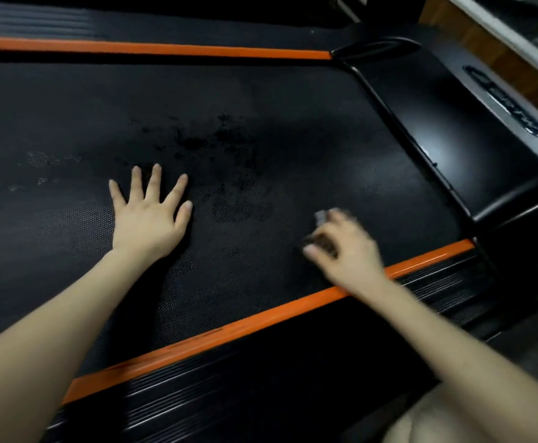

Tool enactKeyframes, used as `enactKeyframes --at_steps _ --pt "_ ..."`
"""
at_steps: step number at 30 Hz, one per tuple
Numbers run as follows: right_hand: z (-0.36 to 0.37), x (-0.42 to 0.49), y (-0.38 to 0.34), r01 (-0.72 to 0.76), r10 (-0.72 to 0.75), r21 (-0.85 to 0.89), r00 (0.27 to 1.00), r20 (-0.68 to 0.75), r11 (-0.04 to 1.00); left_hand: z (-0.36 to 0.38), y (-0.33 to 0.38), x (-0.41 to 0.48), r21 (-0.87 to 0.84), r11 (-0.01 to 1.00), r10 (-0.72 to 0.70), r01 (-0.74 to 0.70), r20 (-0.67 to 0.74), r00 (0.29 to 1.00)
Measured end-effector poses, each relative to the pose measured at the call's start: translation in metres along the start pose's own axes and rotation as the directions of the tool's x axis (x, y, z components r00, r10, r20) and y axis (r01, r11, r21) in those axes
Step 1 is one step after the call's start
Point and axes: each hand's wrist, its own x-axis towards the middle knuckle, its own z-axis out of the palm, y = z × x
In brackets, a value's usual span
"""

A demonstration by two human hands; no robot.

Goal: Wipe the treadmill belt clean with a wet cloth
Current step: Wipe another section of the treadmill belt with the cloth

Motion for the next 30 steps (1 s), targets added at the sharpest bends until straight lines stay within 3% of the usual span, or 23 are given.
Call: enactKeyframes --at_steps 3,6,8,10,12,13,15,17,18,20,21,23,25,27,30 --pt "0.025 -0.025 -0.071 0.293 -0.310 0.105 0.919 0.242 0.950 -0.003 -0.001 -0.001 -0.010 1.000 0.012 -0.011 0.011 1.000" --pt "0.022 -0.005 -0.061 0.370 -0.377 0.075 0.892 0.249 0.926 -0.004 -0.003 -0.003 -0.013 1.000 0.027 -0.027 0.020 0.999" --pt "0.019 0.025 -0.037 0.256 -0.260 0.045 0.947 0.188 0.966 -0.003 -0.004 -0.004 0.001 0.999 0.032 -0.032 0.019 0.999" --pt "0.018 0.057 -0.023 0.002 -0.005 0.054 0.998 0.059 0.999 -0.001 -0.003 -0.004 0.010 1.000 0.026 -0.026 0.013 1.000" --pt "0.026 0.070 -0.034 -0.198 0.203 0.093 0.978 -0.047 0.976 0.000 -0.002 -0.003 0.011 1.000 0.018 -0.018 0.016 1.000" --pt "0.033 0.068 -0.047 -0.194 0.202 0.102 0.976 -0.084 0.976 0.001 -0.002 -0.003 0.008 1.000 0.018 -0.018 0.016 1.000" --pt "0.049 0.044 -0.081 0.033 -0.020 0.134 0.995 -0.096 0.990 0.003 -0.002 -0.004 -0.007 1.000 0.021 -0.021 0.002 1.000" --pt "0.054 0.018 -0.103 0.288 -0.291 0.120 0.957 0.007 0.950 0.002 -0.002 -0.004 -0.016 1.000 0.024 -0.024 -0.009 1.000" --pt "0.049 0.019 -0.100 0.366 -0.373 0.098 0.924 0.077 0.926 0.003 -0.002 -0.004 -0.020 1.000 0.023 -0.023 -0.005 1.000" --pt "0.042 0.049 -0.076 0.396 -0.399 0.050 0.911 0.108 0.917 0.003 -0.003 -0.004 -0.027 0.999 0.019 -0.019 -0.010 1.000" --pt "0.040 0.069 -0.059 0.328 -0.330 0.039 0.942 0.066 0.944 0.004 -0.003 -0.005 -0.024 1.000 0.015 -0.016 -0.018 1.000" --pt "0.032 0.111 -0.024 0.050 -0.043 0.070 0.995 -0.089 0.996 0.004 -0.002 -0.005 -0.012 1.000 0.009 -0.010 -0.018 1.000" --pt "0.028 0.134 -0.010 -0.184 0.198 0.099 0.967 -0.158 0.978 0.004 -0.001 -0.003 -0.010 1.000 -0.001 0.001 -0.005 1.000" --pt "0.032 0.139 -0.008 -0.223 0.240 0.109 0.954 -0.181 0.969 0.000 -0.001 -0.002 -0.021 1.000 0.003 -0.002 0.015 1.000" --pt "0.033 0.131 -0.008 -0.161 0.182 0.117 0.964 -0.192 0.980 -0.011 -0.005 0.003 -0.093 0.996 -0.002 0.003 0.010 1.000"
